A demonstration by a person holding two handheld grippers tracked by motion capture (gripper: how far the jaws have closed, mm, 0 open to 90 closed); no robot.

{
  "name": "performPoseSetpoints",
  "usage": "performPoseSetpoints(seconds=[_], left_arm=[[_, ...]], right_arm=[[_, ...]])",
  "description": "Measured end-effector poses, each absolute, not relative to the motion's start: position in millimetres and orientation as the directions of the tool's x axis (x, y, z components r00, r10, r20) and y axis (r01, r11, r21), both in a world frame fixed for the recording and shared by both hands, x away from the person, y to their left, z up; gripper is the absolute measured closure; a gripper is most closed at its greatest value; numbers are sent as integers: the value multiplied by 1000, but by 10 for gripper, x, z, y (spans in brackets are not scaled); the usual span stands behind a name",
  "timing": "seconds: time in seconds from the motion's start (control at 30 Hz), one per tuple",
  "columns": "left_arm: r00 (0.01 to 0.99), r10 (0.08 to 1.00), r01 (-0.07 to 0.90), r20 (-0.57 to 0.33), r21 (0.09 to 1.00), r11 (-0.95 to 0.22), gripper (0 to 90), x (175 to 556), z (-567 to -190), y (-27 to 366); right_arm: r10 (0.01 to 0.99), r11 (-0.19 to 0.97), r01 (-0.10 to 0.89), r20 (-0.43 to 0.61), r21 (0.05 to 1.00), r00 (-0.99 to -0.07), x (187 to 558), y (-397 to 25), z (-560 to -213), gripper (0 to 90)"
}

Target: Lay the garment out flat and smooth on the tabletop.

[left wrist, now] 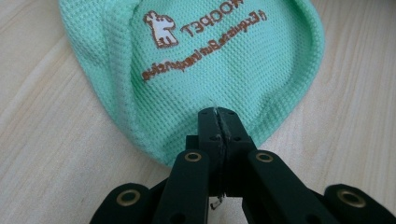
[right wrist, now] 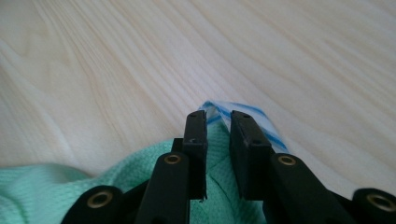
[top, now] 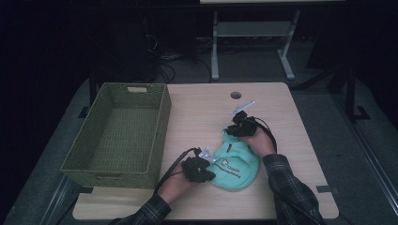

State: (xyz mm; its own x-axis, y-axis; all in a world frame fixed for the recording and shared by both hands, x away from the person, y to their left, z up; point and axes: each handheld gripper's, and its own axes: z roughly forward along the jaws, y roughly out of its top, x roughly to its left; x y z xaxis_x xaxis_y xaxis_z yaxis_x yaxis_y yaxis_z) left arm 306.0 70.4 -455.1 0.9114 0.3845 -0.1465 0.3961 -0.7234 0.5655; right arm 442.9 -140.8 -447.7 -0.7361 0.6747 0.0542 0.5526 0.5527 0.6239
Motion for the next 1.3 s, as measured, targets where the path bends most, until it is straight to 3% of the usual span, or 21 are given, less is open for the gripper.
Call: performPoseSetpoints(seconds=[0.2,0.37,1.03,1.3], left_arm=[[911,385,398,-150,565,-722,886,3059,-4551,705],[910,386,399,-149,565,-722,887,3057,-4551,702],[910,384,402,-157,556,-728,887,3058,-4543,707],[911,382,401,-158,557,-727,886,3060,-4544,710]], right_arm=[[666,580,534,20,615,-745,4412,-1373,-4595,756],[671,603,516,-36,608,-741,4378,-1334,-4595,899],[756,508,544,-43,668,-654,4626,-1449,-4333,900],[765,463,556,4,690,-643,4685,-1520,-4313,900]])
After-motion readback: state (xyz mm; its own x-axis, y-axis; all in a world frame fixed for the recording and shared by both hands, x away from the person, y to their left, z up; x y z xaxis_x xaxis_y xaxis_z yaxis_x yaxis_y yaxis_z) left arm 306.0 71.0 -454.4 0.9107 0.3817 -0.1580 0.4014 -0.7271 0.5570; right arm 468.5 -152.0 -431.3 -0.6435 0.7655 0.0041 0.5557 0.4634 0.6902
